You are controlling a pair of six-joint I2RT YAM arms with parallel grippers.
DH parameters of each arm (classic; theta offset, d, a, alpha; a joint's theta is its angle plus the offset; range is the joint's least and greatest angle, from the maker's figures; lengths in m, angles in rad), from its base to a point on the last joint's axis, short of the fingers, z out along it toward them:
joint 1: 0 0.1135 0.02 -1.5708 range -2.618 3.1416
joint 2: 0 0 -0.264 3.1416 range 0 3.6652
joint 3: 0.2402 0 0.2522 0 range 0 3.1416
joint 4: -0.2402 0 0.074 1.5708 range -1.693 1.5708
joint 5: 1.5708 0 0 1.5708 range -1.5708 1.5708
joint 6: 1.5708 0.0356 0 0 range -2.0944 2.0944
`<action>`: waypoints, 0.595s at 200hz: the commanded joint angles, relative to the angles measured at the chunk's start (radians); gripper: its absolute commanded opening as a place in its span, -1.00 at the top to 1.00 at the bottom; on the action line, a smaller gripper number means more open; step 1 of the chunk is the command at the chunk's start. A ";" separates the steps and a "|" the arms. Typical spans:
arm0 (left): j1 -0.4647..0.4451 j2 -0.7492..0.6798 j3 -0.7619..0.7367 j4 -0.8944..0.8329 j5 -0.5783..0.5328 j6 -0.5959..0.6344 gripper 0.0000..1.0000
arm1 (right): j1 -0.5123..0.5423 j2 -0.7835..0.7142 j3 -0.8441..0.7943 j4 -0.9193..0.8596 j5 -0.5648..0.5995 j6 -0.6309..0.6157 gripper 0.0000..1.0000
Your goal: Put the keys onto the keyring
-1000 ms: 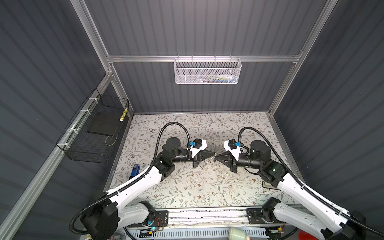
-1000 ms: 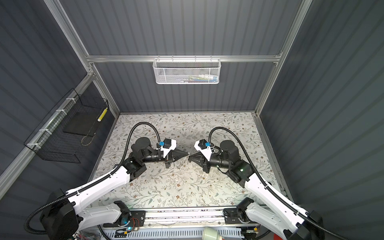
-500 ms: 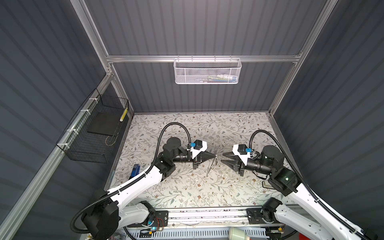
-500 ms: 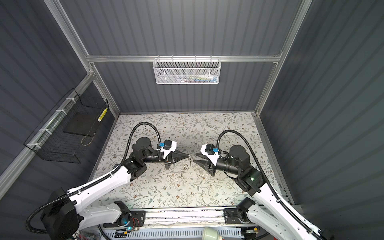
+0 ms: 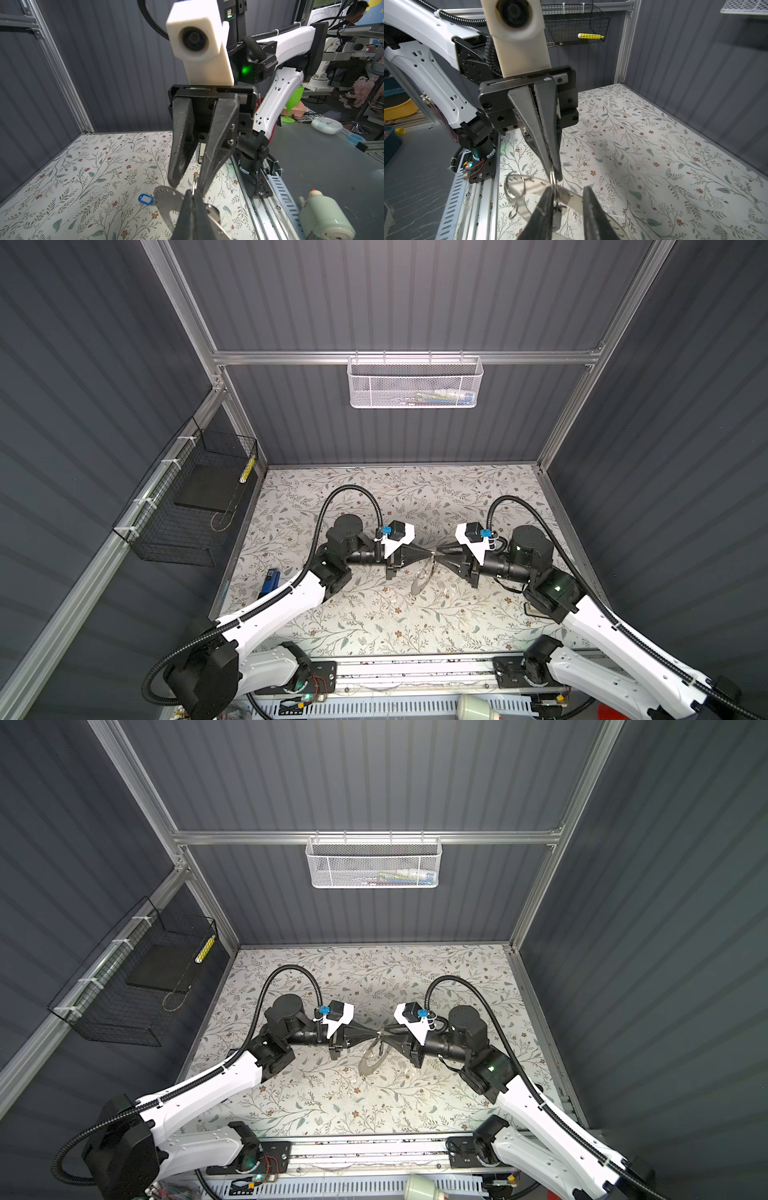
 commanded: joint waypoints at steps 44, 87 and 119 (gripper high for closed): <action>0.005 0.007 0.041 0.015 0.035 0.000 1.00 | 0.009 0.013 -0.011 0.054 -0.044 0.019 0.80; 0.004 0.005 0.056 -0.036 0.034 0.031 0.98 | 0.010 0.010 -0.010 0.039 -0.049 0.010 1.00; 0.004 -0.034 0.186 -0.432 -0.081 0.336 0.54 | 0.010 -0.005 0.037 -0.112 -0.010 -0.046 1.00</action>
